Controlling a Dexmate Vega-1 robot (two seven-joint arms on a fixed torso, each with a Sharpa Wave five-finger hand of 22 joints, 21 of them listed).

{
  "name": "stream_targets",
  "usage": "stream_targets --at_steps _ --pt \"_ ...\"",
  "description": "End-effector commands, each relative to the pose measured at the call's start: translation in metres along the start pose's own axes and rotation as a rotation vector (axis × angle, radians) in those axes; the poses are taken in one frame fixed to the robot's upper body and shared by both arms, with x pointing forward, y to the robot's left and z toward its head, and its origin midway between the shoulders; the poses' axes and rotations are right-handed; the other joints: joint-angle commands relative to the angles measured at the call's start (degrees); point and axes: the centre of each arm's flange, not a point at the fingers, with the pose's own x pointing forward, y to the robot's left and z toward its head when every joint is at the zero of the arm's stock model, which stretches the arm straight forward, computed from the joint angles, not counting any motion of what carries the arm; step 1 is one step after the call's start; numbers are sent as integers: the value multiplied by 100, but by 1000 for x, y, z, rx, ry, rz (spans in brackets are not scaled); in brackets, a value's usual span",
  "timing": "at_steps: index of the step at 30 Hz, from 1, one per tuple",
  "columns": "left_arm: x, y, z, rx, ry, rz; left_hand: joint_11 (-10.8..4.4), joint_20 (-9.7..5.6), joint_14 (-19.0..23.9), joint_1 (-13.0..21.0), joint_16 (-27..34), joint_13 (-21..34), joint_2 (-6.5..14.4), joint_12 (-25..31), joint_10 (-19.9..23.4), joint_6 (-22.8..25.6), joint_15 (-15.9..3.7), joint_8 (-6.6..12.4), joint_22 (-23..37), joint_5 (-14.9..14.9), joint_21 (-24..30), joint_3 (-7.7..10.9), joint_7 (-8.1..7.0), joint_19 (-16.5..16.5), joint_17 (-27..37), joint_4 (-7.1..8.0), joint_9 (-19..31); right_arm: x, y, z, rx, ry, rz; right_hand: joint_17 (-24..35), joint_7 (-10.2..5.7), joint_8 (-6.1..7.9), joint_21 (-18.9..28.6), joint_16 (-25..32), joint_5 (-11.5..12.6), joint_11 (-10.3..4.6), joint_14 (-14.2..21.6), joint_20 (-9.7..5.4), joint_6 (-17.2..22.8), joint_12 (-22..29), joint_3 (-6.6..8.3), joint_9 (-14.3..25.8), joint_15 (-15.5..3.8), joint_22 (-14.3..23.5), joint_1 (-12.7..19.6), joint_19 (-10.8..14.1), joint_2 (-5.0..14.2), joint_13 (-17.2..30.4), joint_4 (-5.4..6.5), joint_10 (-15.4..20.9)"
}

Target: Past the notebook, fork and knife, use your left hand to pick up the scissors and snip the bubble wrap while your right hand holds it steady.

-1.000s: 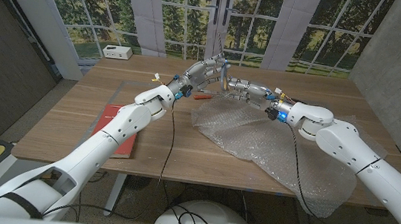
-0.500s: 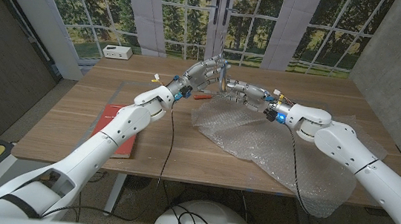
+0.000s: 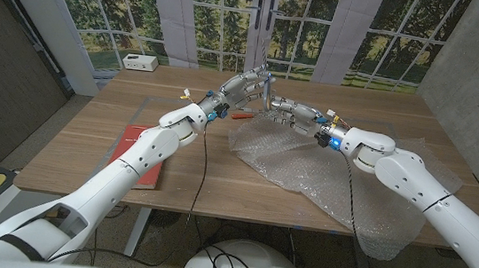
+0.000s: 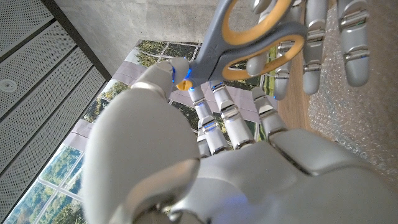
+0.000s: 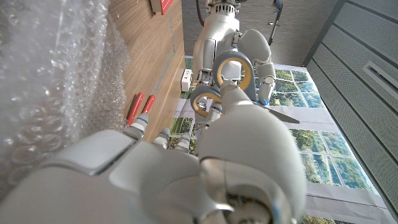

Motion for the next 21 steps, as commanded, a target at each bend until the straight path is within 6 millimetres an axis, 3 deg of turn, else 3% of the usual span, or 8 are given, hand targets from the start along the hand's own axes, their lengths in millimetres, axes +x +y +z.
stream_targets --at_steps 1,3,9,12,21 --pt "-1 -1 0 1 -4 -5 -165 -6 26 6 14 23 60 776 174 -18 -214 3 15 30 5 38 -14 -15 19 10 20 -3 -2 -3 30 -13 -7 -3 -67 23 24 25 -7 -22 -685 -14 30 13 29 15 -214 10 82 44 -9 18 -54 31" --pt "-2 -1 0 1 -4 -5 -169 -2 25 18 17 23 61 775 168 -21 -215 2 15 26 6 34 -13 -14 23 4 20 -4 -3 -3 33 -15 -11 -3 -182 9 16 14 -20 -32 -691 -11 20 -9 48 19 -211 10 111 42 -6 18 -69 6" --pt "-2 -1 -1 1 -1 -2 -175 -10 34 4 14 25 64 775 154 -24 -225 2 15 32 7 37 -27 -11 19 20 20 -7 -6 -4 27 -18 -17 0 -269 31 -8 -16 -46 -98 -737 -19 132 -53 73 20 -211 11 142 0 -4 18 -79 -51" --pt "-2 -1 -1 4 1 -4 -189 -11 41 0 15 25 59 778 157 -17 -216 5 15 33 7 36 -21 -10 17 23 20 -7 -7 -4 20 -20 -17 5 -403 28 -29 -32 -65 -133 -766 2 192 -78 63 14 -204 11 118 -56 -22 17 -60 -82" --pt "-2 0 -1 5 1 -5 -176 -12 46 14 19 20 65 782 165 -16 -225 5 15 31 7 35 -25 -11 21 19 20 -6 -8 -3 6 -18 8 16 -453 -96 -31 -58 -92 -140 -835 34 21 -128 -8 -9 -170 12 12 -105 -117 17 -14 -187"
